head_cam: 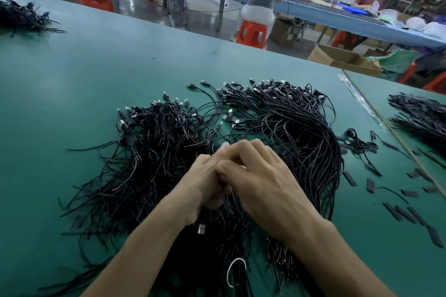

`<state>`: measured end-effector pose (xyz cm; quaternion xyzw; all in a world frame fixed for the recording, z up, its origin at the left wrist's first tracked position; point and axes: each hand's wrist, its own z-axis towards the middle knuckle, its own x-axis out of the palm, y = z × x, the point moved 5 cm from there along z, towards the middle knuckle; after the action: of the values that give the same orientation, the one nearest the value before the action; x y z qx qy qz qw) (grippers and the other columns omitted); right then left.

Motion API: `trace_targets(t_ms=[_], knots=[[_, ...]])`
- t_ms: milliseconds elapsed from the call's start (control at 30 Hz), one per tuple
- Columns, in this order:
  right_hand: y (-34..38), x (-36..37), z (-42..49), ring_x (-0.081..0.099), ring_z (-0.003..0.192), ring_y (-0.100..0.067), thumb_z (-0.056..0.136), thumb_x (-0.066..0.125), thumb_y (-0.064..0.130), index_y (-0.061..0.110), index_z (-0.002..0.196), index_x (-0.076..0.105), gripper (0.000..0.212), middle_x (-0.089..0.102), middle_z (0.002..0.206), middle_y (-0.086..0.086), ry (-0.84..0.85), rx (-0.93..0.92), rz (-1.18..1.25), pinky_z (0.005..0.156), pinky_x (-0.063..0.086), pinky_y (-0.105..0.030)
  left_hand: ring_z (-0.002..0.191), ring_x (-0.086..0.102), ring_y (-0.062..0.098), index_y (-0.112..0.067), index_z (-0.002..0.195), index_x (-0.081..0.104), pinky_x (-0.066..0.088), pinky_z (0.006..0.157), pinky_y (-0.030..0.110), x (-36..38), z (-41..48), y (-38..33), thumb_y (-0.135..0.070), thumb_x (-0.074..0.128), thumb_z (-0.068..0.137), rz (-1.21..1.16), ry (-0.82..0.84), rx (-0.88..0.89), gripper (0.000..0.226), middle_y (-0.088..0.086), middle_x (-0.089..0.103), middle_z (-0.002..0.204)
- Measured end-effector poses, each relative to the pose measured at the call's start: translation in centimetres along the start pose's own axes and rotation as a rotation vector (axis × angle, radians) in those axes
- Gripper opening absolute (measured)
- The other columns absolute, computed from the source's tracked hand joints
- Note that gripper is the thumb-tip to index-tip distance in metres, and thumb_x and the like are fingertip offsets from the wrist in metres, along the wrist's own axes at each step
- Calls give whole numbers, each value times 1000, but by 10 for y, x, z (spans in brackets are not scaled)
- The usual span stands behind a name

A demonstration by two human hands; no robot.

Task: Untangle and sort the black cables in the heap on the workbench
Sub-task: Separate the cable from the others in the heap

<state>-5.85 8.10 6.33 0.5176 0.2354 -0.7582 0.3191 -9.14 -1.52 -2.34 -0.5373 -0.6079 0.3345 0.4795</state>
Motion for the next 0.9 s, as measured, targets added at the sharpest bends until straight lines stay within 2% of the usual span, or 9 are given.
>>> trace_targets(t_ms=[67,133,233,333,400,500,600,733,900], knots=[[-2,-3,1,47,96,-14,86,71,12,17,93,64,11,55,107,1,13,-48,30,81,46,-32,33,26,8,-23,50,52,20,39,11,3,-3,5,-30,45,96,21,79,-127,47,-3,39,42],[-3,-3,2,51,93,-15,87,69,9,15,90,64,8,57,106,1,32,-43,89,78,46,-32,33,26,8,-23,44,51,19,38,8,7,-4,9,-26,42,93,-16,130,-199,50,-1,38,42],[-6,0,2,49,87,-12,94,62,12,14,89,61,5,54,103,3,40,43,117,74,46,-29,32,24,7,-23,47,48,17,34,8,12,-5,10,-42,42,97,-134,233,-233,54,-2,36,43],[-16,5,1,52,84,-11,99,58,17,14,91,60,8,52,102,5,40,157,265,76,49,-29,35,24,3,-19,60,49,17,31,10,14,-9,1,-58,47,89,-314,432,-201,49,-4,37,47],[-23,5,0,53,85,-10,99,58,18,16,92,59,7,50,103,8,54,200,332,75,50,-30,38,26,0,-21,63,54,20,30,12,12,-14,-3,-57,59,85,-189,525,-126,42,-9,38,51],[-23,6,0,51,85,-5,99,57,24,21,96,58,4,47,103,13,113,152,349,74,49,-27,44,31,0,-17,81,58,25,36,11,10,-20,-6,-26,78,75,79,536,-18,22,-12,38,56],[-30,7,-2,51,89,-4,97,58,33,29,103,54,8,46,100,18,158,177,419,78,47,-23,46,28,2,-20,80,57,24,36,13,10,-23,-2,-7,71,80,123,554,-44,20,-7,35,61],[-36,12,-6,54,90,2,96,60,35,35,122,62,26,49,106,22,214,198,438,81,50,-23,47,26,3,-26,74,58,22,36,13,14,-24,0,-7,69,79,181,549,-77,23,-7,33,61],[-37,5,-8,59,94,-4,91,70,27,31,98,74,9,58,99,18,156,177,504,80,51,-23,47,26,4,-21,75,52,21,37,14,17,-25,1,-10,71,80,225,586,-67,22,-8,31,59]])
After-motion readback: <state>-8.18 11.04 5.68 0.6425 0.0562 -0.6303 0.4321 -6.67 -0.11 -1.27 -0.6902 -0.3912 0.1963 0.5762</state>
